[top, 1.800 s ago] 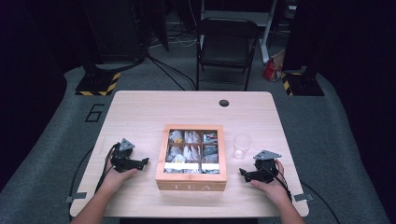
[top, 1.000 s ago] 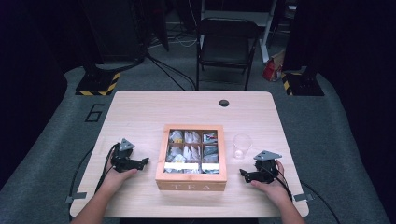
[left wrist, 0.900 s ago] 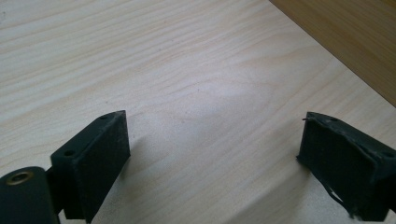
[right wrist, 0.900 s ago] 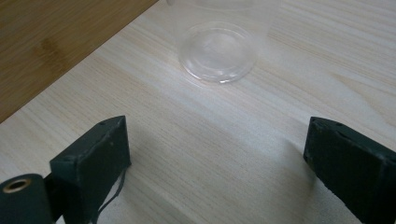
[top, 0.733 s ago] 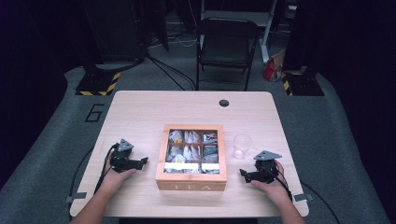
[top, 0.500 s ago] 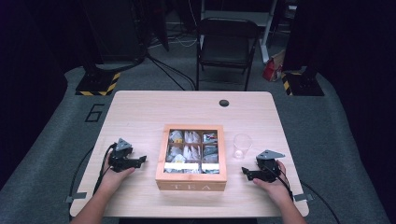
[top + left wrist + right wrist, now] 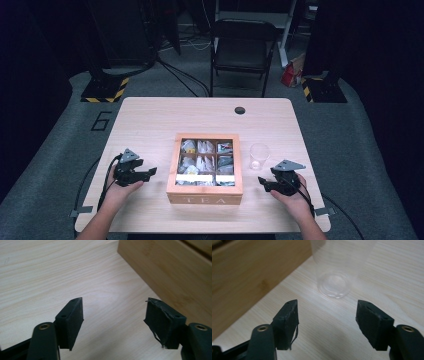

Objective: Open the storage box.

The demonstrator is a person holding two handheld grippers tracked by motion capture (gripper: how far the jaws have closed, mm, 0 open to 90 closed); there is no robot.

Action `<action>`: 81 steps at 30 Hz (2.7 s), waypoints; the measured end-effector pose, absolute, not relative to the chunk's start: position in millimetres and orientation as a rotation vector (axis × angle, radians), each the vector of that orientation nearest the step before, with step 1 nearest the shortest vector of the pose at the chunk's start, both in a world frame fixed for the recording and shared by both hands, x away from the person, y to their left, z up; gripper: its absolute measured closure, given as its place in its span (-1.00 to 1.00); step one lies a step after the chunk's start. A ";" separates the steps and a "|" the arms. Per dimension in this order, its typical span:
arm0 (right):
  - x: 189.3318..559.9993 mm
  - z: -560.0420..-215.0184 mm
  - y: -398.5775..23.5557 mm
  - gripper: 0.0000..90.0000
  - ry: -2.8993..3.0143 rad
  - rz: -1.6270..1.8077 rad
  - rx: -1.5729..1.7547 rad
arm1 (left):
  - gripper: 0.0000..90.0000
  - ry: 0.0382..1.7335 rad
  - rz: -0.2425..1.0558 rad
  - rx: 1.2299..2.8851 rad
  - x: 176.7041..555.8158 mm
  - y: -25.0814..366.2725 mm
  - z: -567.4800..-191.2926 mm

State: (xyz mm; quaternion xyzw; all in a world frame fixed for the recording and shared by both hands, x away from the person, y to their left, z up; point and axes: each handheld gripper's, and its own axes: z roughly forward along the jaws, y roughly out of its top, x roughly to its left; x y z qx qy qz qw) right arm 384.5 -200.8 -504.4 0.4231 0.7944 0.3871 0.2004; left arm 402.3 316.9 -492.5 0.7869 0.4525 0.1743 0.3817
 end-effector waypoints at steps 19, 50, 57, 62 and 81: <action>363.7 -468.3 -189.0 -0.08 2.233 1.178 1.139 | -0.12 1.031 0.386 2.040 374.3 299.4 -460.8; 320.9 -462.6 -160.3 0.02 2.296 1.284 1.006 | 0.01 0.900 0.390 2.027 320.5 283.9 -451.1; 311.9 -466.4 -156.1 0.07 2.312 1.291 0.979 | 0.03 0.871 0.374 2.049 316.4 280.4 -455.8; 310.0 -473.1 -154.2 0.07 2.339 1.275 0.967 | 0.02 0.849 0.358 2.057 311.9 278.3 -457.7; 309.0 -481.3 -141.1 0.12 2.408 1.286 0.898 | 0.10 0.801 0.321 2.081 310.4 269.3 -470.6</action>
